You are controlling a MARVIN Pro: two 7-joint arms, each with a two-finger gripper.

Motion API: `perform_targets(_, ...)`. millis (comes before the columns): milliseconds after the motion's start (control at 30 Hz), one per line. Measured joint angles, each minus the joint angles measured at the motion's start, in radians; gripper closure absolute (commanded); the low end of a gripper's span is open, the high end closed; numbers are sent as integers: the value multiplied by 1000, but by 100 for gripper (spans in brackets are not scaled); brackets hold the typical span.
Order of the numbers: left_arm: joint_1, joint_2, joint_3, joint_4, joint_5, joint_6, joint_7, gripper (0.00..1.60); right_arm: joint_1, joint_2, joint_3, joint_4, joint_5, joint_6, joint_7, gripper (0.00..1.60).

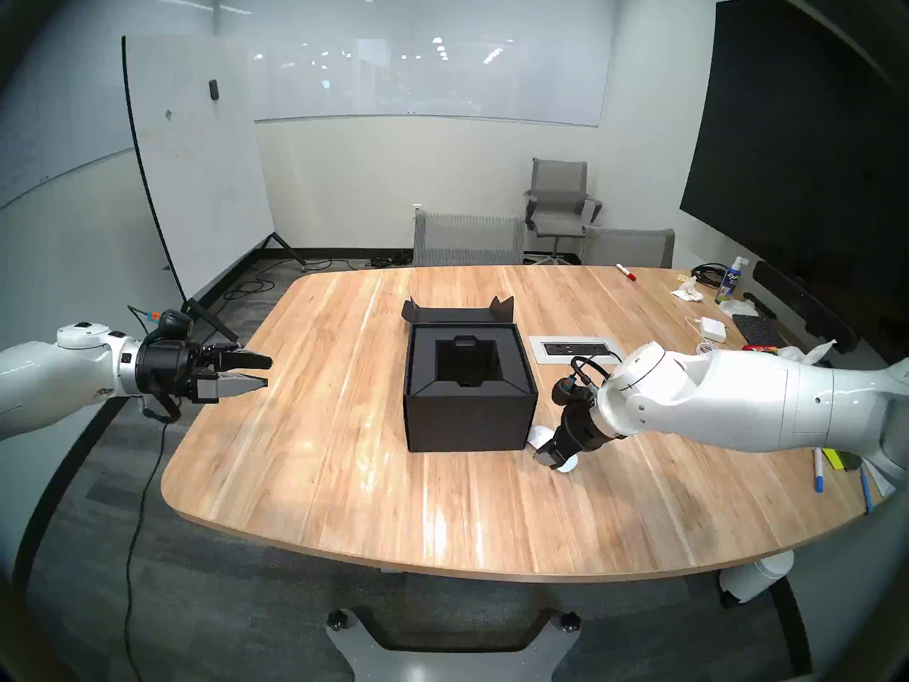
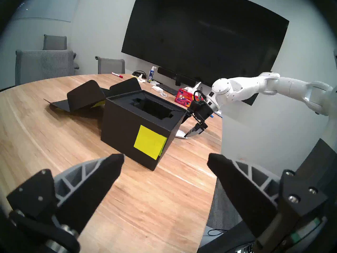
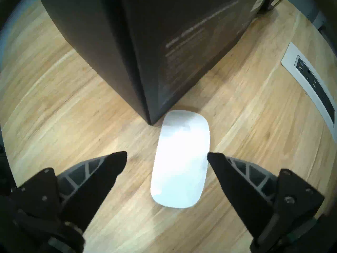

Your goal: Open the box and place the mouse inside

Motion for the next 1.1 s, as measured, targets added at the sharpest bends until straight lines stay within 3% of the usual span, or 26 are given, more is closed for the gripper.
perform_targets(1100,0,0,0,0,0,0,0,0,-21,10,-4,50,-4,-25,33,0)
